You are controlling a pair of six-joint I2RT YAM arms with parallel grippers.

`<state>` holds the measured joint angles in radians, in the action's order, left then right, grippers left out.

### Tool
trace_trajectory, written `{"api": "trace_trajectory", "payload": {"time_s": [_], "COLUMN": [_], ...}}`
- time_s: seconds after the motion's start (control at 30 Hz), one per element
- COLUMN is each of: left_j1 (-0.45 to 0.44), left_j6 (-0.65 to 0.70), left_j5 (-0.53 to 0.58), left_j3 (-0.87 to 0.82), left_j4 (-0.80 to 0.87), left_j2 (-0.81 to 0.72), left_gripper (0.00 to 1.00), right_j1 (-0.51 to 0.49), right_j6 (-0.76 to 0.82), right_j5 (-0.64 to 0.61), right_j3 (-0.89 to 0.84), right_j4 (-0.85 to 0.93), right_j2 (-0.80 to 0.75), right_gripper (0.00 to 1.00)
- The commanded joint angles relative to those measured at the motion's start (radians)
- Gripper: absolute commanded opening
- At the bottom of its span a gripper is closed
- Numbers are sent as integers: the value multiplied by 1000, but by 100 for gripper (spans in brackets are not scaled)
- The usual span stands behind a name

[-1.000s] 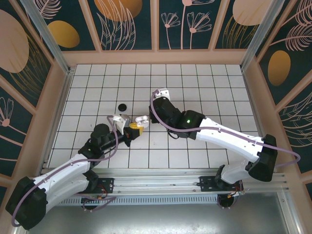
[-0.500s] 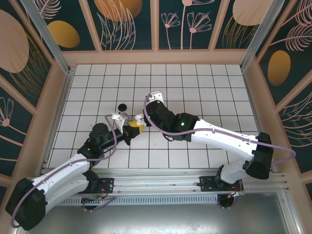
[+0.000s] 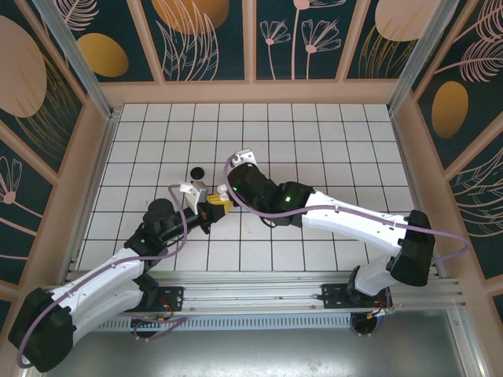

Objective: Insert wireless bluetooth earbuds into charging case

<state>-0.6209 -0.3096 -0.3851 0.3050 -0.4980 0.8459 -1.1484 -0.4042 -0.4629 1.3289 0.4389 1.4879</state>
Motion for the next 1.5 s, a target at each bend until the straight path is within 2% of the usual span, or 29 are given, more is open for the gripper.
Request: {"api": "trace_trajectory", "payload": {"time_s": [0.0,0.5,0.9,1.13,1.47], "left_j1": [1,1,1,0,0], "left_j6": [-13,-12,-10,-10,0], "left_j5": [-11,0,9,16,-3], "left_j3": [33,33,42,45,28], "left_j4": [-41,-33,-33,-24,-41], "left_j2": [-14,-28,-27,-39,-56], "left_gripper": [0,0,0,0,0], "right_j1": [-11,-17,-22,-22,1], "right_j6": [25,17,-61,-106,-176], "right_j5": [18,47,167,191,190], "right_j3": [35,35,35,50,120], "right_j4": [35,103,115,134,149], "right_j2": [24,18,15,17,-1], "right_gripper": [23,23,23,27,41]}}
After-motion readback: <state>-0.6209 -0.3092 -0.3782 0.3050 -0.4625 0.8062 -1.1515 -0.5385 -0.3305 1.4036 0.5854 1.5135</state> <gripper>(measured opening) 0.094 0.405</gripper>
